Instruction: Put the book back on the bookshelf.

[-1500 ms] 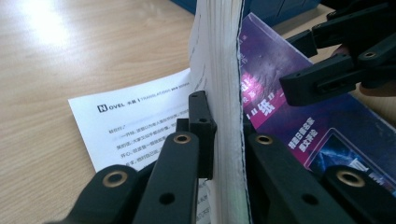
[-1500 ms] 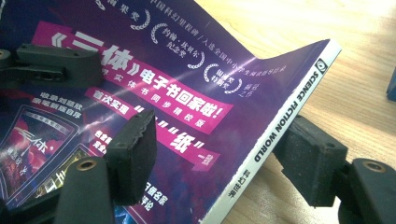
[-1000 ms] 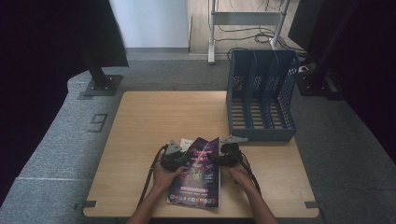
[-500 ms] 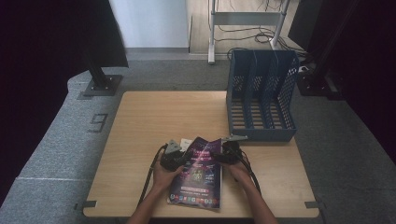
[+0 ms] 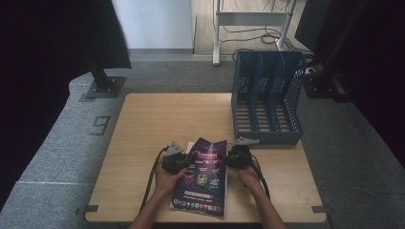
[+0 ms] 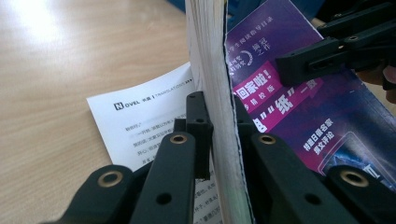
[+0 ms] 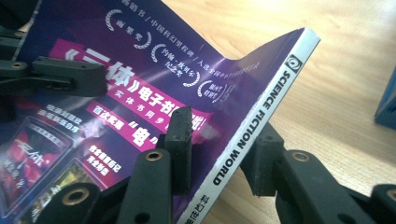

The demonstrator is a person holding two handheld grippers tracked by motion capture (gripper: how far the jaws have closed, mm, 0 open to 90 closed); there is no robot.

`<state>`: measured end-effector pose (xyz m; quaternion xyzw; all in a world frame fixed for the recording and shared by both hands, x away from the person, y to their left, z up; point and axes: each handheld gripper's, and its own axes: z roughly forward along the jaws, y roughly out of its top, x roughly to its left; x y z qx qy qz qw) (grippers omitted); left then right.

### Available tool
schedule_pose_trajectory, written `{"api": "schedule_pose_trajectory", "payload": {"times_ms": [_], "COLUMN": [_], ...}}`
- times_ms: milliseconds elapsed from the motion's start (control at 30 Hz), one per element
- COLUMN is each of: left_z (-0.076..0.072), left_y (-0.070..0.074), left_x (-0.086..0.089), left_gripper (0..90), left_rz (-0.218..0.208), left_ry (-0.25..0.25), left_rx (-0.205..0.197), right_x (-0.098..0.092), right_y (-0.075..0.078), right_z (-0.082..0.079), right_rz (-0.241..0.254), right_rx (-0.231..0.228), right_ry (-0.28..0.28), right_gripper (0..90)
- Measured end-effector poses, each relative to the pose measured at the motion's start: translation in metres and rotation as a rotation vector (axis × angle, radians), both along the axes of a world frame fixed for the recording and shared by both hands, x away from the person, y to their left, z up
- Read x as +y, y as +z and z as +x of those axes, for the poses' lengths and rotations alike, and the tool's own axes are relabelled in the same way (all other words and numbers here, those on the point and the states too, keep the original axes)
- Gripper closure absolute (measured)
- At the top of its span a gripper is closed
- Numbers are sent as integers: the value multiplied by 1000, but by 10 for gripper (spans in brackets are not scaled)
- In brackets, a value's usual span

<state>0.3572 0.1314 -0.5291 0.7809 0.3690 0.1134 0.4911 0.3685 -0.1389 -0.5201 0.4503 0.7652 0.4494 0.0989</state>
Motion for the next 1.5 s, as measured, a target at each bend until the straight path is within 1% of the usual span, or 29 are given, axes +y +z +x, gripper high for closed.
{"api": "schedule_pose_trajectory", "payload": {"times_ms": [33,67,100,133,167,233,333,367,433,500,533,733,800,833,933,967,1000,1033,1067,1267,1367,1500], "left_z": [-1,-1,-3,-3,-5,-6,-7,-7,-8,-9,-9,-13,-14,-16,-20,-20,-23,-23,-24,-25,-25,-26], "left_y": [4,4,8,8,10,13,17,19,21,24,26,32,35,38,45,45,49,49,51,52,52,54], "left_x": [1,1,1,1,2,3,4,5,6,7,7,10,11,11,12,12,13,13,13,12,12,13], "left_gripper": [838,837,837,837,837,839,839,839,839,839,839,840,841,843,846,848,849,850,850,853,853,853], "left_rz": [-7,-7,-19,-19,-29,-36,-42,-51,-54,-61,-67,-87,-94,-102,-117,-117,-124,-124,-120,-118,-118,-127], "left_ry": [-8,-8,-14,-14,-15,-16,-15,-16,-18,-17,-16,-16,-13,-12,-9,-9,-3,-3,0,-3,-3,-1], "left_rx": [-8,-8,-19,-19,-25,-35,-39,-45,-50,-55,-59,-76,-88,-100,-128,-128,-145,-145,-151,-150,-150,-155], "right_x": [-1,-1,-2,-2,-2,-3,-2,-1,-2,-2,-3,-3,-3,-3,-4,-4,-3,-3,-3,-5,-5,-4], "right_y": [2,2,8,8,10,16,22,26,27,30,33,39,43,47,54,54,59,59,62,59,60,62], "right_z": [-2,-2,-7,-7,-9,-14,-17,-20,-21,-23,-25,-31,-34,-37,-41,-41,-45,-45,-47,-46,-47,-49], "right_rz": [2,2,4,4,4,4,3,2,2,9,17,27,30,30,34,34,34,34,34,39,38,33], "right_rx": [-6,-6,-30,-30,-39,-67,-95,-113,-120,-139,-159,-201,-217,-234,-267,-267,-298,-298,-316,-307,-312,-330], "right_ry": [1,1,5,5,4,7,10,12,12,19,27,39,43,50,60,60,69,69,78,75,76,78], "right_gripper": [665,665,667,667,667,669,671,672,673,674,675,679,681,683,688,688,691,691,691,691,692,692]}}
